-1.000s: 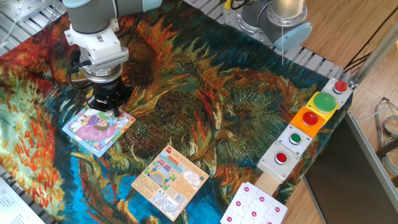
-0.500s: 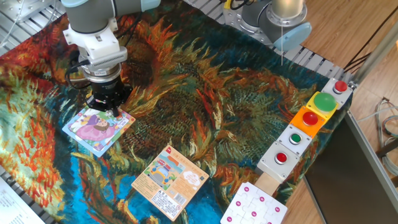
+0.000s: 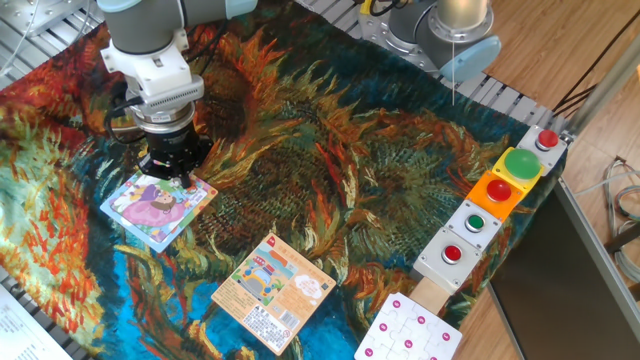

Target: Assemble one piece of a puzzle

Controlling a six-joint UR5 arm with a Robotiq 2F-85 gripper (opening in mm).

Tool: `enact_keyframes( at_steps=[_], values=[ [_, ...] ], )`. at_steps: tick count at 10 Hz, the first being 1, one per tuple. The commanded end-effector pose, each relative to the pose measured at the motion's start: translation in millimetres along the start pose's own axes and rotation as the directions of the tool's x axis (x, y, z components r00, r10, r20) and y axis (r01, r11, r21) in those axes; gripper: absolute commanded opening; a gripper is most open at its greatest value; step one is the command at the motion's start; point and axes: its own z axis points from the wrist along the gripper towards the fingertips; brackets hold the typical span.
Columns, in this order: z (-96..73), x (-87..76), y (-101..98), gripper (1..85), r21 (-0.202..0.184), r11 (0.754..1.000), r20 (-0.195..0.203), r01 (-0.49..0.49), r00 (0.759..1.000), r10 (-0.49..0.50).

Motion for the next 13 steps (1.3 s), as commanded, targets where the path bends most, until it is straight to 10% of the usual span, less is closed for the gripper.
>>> enact_keyframes(
  at_steps=[1, 13],
  values=[
    [-1.6, -1.6, -0.7, 1.3, 0.0, 1.0, 0.011, -0.01, 1.0, 0.01],
    [0.1, -3.3, -3.6, 1.3, 0.004, 1.0, 0.01, -0.018, 1.0, 0.018]
  ],
)
